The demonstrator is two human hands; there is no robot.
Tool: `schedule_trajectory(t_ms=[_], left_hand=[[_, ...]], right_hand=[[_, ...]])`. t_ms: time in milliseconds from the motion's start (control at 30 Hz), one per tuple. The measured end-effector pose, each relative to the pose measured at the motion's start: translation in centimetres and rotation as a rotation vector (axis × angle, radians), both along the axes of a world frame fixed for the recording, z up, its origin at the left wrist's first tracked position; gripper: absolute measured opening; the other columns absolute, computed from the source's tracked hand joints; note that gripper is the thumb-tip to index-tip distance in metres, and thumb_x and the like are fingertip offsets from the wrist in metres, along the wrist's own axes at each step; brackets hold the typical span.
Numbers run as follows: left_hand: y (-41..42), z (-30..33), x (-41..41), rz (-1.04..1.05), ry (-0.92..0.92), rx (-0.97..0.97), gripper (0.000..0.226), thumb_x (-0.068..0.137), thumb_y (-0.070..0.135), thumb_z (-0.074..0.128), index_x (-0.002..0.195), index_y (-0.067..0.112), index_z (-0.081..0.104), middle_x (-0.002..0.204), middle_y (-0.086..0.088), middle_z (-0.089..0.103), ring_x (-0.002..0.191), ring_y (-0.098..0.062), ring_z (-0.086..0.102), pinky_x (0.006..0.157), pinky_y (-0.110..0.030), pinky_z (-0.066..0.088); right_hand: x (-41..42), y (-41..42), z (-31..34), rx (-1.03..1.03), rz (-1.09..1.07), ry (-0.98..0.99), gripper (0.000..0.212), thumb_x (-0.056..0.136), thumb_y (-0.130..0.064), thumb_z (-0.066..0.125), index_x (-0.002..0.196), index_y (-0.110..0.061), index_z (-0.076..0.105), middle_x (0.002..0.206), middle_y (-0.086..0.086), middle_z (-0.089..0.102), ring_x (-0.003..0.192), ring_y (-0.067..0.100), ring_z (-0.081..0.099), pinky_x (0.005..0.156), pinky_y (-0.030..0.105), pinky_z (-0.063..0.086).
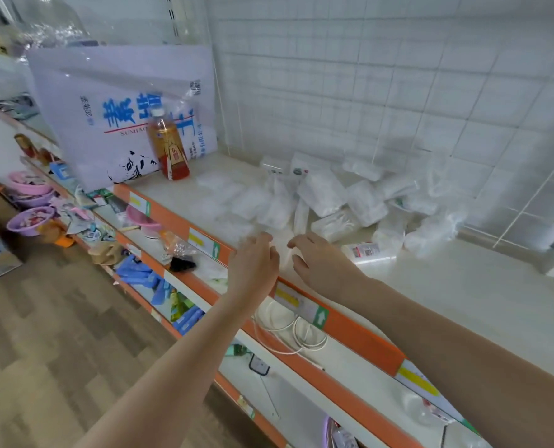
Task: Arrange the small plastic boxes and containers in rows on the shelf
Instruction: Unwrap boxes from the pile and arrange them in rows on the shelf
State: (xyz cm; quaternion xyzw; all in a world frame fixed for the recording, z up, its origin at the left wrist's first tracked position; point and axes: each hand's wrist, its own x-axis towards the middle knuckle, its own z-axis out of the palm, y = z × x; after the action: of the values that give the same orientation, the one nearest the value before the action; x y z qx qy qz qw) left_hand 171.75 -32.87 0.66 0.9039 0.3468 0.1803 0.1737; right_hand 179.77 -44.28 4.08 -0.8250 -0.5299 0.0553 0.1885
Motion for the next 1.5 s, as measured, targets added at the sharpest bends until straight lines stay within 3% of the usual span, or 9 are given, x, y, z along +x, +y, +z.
schedule_trajectory(t_ms=[233, 367, 567, 667, 800, 967, 1100, 1300, 1500], left_hand=[[1.3, 0.8, 0.3, -0.067, -0.082, -0.074, 0.033, 0.092, 0.009, 0.035, 0.118, 0.018, 0.053, 0.115, 0.001, 0.059, 0.103, -0.017, 0.055, 0.077, -0.028, 0.042], [3.2, 1.1, 1.5, -0.082, -0.206, 0.075, 0.040, 0.086, 0.001, 0.043, 0.124, 0.013, 0.050, 0.125, -0.006, 0.050, 0.114, -0.022, 0.042, 0.078, -0.029, 0.040], [5.2, 1.2, 4.3, -0.166, -0.004, 0.049, 0.053, 0.089, 0.033, 0.056, 0.135, 0.014, 0.039, 0.138, -0.011, 0.040, 0.125, -0.030, 0.034, 0.095, -0.040, 0.037], [5.0, 0.6, 5.0, -0.107, 0.034, 0.130, 0.047, 0.088, 0.034, 0.056, 0.127, 0.014, 0.042, 0.128, -0.012, 0.045, 0.116, -0.031, 0.040, 0.091, -0.038, 0.038], [4.6, 0.3, 5.0, -0.079, -0.081, 0.140, 0.038, 0.084, 0.022, 0.055, 0.119, 0.009, 0.047, 0.117, -0.016, 0.047, 0.106, -0.031, 0.040, 0.083, -0.036, 0.042], [3.9, 1.1, 3.9, -0.024, -0.255, 0.096, 0.033, 0.087, 0.029, 0.053, 0.116, 0.014, 0.052, 0.116, -0.013, 0.049, 0.107, -0.029, 0.040, 0.065, -0.032, 0.039], [3.0, 2.6, 2.5, 0.020, -0.371, 0.054, 0.030, 0.095, 0.037, 0.044, 0.113, 0.016, 0.055, 0.107, -0.007, 0.056, 0.093, -0.022, 0.049, 0.067, -0.031, 0.037], [0.4, 4.7, 1.7, -0.062, -0.488, -0.214, 0.038, 0.096, 0.045, 0.039, 0.079, 0.014, 0.053, 0.074, 0.000, 0.062, 0.064, -0.020, 0.064, 0.057, -0.041, 0.056], [-6.9, 6.4, 3.9, -0.212, -0.541, -0.518, 0.037, 0.097, 0.035, 0.045, 0.085, 0.002, 0.055, 0.070, -0.006, 0.062, 0.045, -0.009, 0.057, 0.039, -0.015, 0.041]], right_hand=[[0.0, 3.1, 0.5, -0.193, -0.110, -0.112, 0.047, 0.100, -0.038, 0.037, 0.129, -0.001, 0.043, 0.129, 0.016, 0.045, 0.120, 0.030, 0.040, 0.100, 0.035, 0.033], [0.2, 4.1, -0.8, -0.219, -0.155, -0.135, 0.056, 0.091, -0.043, 0.053, 0.128, -0.003, 0.039, 0.126, 0.017, 0.038, 0.117, 0.033, 0.041, 0.098, 0.036, 0.037], [-0.3, 3.6, -2.2, -0.155, -0.142, -0.241, 0.043, 0.089, -0.025, 0.056, 0.125, -0.009, 0.039, 0.124, 0.009, 0.039, 0.109, 0.030, 0.046, 0.088, 0.035, 0.042], [-0.2, 3.2, -2.0, -0.169, -0.136, -0.235, 0.045, 0.085, -0.015, 0.057, 0.127, -0.009, 0.039, 0.125, 0.008, 0.040, 0.109, 0.031, 0.046, 0.085, 0.038, 0.043], [-0.5, 3.0, -2.2, -0.179, -0.128, -0.378, 0.038, 0.085, -0.014, 0.055, 0.120, -0.008, 0.045, 0.121, 0.008, 0.046, 0.107, 0.032, 0.049, 0.083, 0.039, 0.041], [-0.6, 2.4, -1.8, -0.050, -0.130, -0.395, 0.032, 0.087, -0.024, 0.043, 0.113, -0.009, 0.052, 0.111, 0.008, 0.057, 0.097, 0.031, 0.054, 0.080, 0.039, 0.041], [-0.6, 0.5, 0.3, 0.175, -0.187, -0.206, 0.034, 0.093, -0.036, 0.044, 0.115, -0.012, 0.054, 0.108, 0.005, 0.060, 0.092, 0.029, 0.060, 0.074, 0.038, 0.047], [-0.1, -5.1, 3.8, 0.454, -0.311, 0.432, 0.016, 0.094, -0.031, 0.053, 0.102, -0.017, 0.056, 0.090, 0.006, 0.065, 0.078, 0.019, 0.064, 0.060, 0.036, 0.055], [2.7, -13.2, 4.2, 0.616, -0.414, 0.666, 0.017, 0.095, -0.019, 0.053, 0.112, -0.017, 0.055, 0.098, 0.005, 0.063, 0.078, 0.011, 0.063, 0.059, 0.023, 0.055]])
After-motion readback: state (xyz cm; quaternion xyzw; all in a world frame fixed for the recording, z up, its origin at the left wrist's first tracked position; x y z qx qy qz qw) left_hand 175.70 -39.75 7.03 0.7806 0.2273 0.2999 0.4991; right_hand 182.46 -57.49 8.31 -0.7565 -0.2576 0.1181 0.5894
